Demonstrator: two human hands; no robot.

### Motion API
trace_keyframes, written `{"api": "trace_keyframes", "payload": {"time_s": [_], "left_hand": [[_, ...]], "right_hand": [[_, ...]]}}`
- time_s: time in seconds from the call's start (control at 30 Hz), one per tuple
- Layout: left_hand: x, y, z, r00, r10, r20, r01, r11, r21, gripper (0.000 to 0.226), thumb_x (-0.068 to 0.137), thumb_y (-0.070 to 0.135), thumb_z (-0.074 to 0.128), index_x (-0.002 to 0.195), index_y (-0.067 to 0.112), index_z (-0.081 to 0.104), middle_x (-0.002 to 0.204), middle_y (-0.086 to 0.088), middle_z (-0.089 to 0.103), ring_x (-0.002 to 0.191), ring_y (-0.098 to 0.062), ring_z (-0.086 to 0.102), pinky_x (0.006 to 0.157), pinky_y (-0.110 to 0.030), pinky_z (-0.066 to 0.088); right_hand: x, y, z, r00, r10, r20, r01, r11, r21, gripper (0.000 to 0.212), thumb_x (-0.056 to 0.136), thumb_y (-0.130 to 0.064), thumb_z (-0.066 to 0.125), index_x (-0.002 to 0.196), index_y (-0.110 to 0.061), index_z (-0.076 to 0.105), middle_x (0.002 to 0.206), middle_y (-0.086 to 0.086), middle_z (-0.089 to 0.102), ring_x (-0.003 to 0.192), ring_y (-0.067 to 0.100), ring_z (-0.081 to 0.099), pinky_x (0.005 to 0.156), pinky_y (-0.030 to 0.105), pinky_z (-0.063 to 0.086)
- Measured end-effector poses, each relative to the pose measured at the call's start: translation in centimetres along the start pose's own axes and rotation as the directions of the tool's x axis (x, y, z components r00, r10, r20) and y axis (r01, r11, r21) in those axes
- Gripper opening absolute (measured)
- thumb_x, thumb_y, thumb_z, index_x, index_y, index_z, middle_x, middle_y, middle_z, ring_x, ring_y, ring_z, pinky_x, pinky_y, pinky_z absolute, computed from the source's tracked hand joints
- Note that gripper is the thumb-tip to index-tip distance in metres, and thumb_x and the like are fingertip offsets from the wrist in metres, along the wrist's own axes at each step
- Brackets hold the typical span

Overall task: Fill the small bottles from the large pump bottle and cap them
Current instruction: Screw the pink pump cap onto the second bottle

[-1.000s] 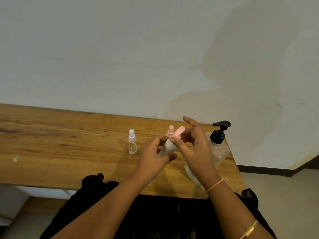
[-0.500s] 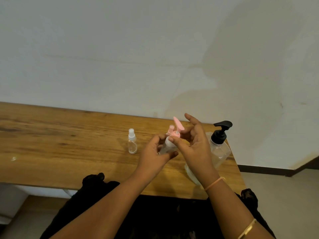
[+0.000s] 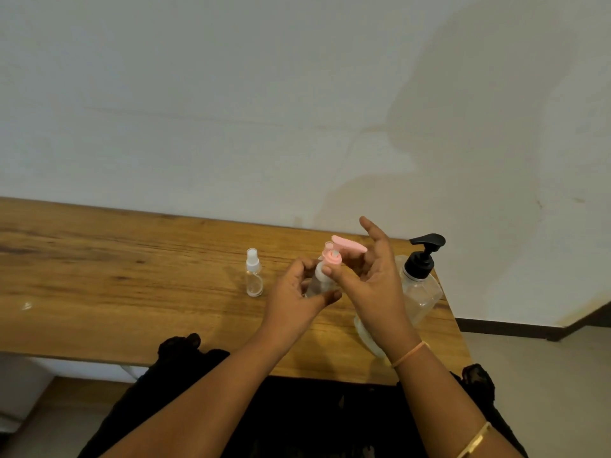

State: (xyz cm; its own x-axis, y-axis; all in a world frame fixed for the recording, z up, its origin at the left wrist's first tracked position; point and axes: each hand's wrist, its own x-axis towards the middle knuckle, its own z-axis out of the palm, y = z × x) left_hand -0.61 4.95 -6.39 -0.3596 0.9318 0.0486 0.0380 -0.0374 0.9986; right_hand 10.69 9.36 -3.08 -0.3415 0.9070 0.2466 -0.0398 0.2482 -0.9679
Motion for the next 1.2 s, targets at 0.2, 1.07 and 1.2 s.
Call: {"api": "trace_keyframes", "payload": {"time_s": [0.2,1.07,1.2], "left_hand": [[-0.2,0.4,0.3,1.0,-0.003,0.016,0.003,1.0,0.01,0.04,0.07,0.011,0.08,0.096,0.031,0.058,0.103,0.009,0.068,0.098,-0.015,0.064,0.085,-0.037,0.055],[-0.1,-0.3,0.2,1.0,0.002,-0.021,-0.003,0.998,-0.066,0.034,0.07,0.006,0.079,0.092,0.023,0.059,0.095,0.002,0.071,0.092,-0.012,0.067,0.079,-0.03,0.055],[-0.3,0.5,0.0,0.99,-0.076,0.121,0.098,0.977,-0.187,0.038,0.072,0.0,0.075,0.104,0.016,0.06,0.098,-0.001,0.072,0.091,-0.01,0.068,0.071,-0.021,0.053]], "right_hand": [[-0.4,-0.4,-0.2,0.996,0.059,0.061,-0.066,0.99,0.124,0.076,0.087,-0.002,0.063,0.144,-0.033,0.023,0.122,0.002,0.062,0.114,0.014,0.06,0.099,0.035,0.048],[-0.4,-0.3,1.0,0.999,0.005,-0.042,-0.008,0.998,-0.066,0.049,0.086,0.001,0.064,0.111,-0.038,0.05,0.094,-0.003,0.074,0.096,0.012,0.067,0.087,0.037,0.054],[0.0,-0.4,-0.1,0.997,0.07,0.027,-0.073,0.989,0.127,0.053,0.084,0.0,0.065,0.129,-0.022,0.048,0.102,0.006,0.072,0.101,0.02,0.066,0.084,0.03,0.054]]}}
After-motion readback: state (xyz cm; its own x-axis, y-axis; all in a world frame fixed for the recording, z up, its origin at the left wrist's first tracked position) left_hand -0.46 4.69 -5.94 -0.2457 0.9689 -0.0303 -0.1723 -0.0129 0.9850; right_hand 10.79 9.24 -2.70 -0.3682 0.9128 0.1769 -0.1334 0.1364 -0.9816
